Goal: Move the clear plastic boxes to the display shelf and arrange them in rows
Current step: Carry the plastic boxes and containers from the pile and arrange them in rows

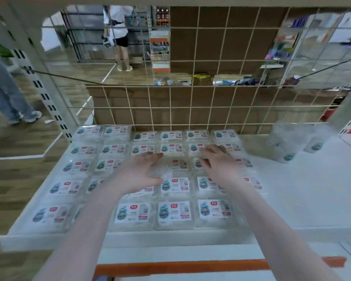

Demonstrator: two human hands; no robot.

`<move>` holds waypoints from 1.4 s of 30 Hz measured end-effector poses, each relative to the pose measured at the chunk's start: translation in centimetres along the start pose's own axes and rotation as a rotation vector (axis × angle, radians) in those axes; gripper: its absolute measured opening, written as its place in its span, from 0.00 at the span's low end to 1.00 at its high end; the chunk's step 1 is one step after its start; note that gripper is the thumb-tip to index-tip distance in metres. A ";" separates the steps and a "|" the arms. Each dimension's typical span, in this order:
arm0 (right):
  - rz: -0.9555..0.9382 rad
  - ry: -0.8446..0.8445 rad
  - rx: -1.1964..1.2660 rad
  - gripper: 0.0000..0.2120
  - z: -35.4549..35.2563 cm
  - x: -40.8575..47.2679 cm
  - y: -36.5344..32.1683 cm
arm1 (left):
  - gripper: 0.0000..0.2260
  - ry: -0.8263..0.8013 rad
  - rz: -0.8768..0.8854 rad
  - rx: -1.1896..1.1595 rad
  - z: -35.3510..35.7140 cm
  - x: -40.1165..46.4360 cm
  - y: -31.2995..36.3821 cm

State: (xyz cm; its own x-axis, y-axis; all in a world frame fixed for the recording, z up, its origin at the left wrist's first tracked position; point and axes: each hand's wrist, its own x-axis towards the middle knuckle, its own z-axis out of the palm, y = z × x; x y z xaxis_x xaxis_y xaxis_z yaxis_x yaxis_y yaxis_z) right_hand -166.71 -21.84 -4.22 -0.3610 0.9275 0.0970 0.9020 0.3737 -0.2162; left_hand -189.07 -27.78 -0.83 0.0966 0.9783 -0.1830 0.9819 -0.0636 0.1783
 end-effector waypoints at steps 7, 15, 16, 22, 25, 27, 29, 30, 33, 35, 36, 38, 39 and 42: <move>-0.053 0.062 0.011 0.17 0.6 -0.2 0.5 | 0.34 0.073 -0.009 -0.170 0.0 -0.2 0.4; -0.034 0.049 0.042 0.18 0.4 -0.1 0.4 | 0.14 0.097 -0.041 -0.508 -2.4 -0.3 -0.5; -0.031 0.050 0.044 0.18 0.4 -0.1 0.4 | 0.13 0.095 -0.026 -0.512 -2.7 -0.2 -0.5; -0.022 0.054 0.060 0.18 0.5 0.0 0.4 | 0.15 0.145 -0.019 -0.448 -2.7 1.2 -1.1; -0.022 0.059 0.062 0.18 0.6 0.0 0.5 | 0.21 0.119 -0.013 -0.364 -2.3 1.0 -1.1; -0.018 0.062 0.069 0.18 0.7 0.1 0.6 | 0.24 0.081 -0.012 -0.299 -1.9 0.8 -1.1; -0.016 0.069 0.068 0.17 0.8 0.1 0.6 | 0.27 0.084 0.015 -0.195 -1.6 0.9 -1.2; -0.016 0.072 0.070 0.17 0.8 0.1 0.6 | 0.28 0.090 0.027 -0.156 -1.5 1.0 -1.3; -0.017 0.077 0.077 0.17 0.8 0.2 0.6 | 0.29 0.070 0.018 -0.116 -1.7 1.3 -1.3; -0.017 0.078 0.075 0.18 0.8 0.2 0.6 | 0.30 0.040 0.010 -0.112 -2.1 1.5 -1.1; -0.018 0.081 0.075 0.18 0.8 0.2 0.6 | 0.31 0.026 0.014 -0.118 -2.2 1.7 -1.0; -0.020 0.082 0.076 0.18 0.8 0.2 0.5 | 0.32 0.008 0.031 -0.127 -2.7 2.0 -1.0; -0.021 0.082 0.077 0.18 0.8 0.1 0.5 | 0.32 0.012 0.039 -0.121 -2.9 2.2 -0.9; -0.022 0.071 0.083 0.18 0.8 0.1 0.6 | 0.32 0.047 0.067 -0.086 -3.6 3.3 -1.0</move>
State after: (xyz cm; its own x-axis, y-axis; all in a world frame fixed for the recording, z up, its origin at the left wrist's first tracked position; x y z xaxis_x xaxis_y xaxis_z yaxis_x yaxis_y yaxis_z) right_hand -166.40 -21.53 -5.10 -0.3597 0.9173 0.1707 0.8703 0.3958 -0.2932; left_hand -190.33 -23.82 1.87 0.1515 0.9808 -0.1229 0.9557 -0.1136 0.2714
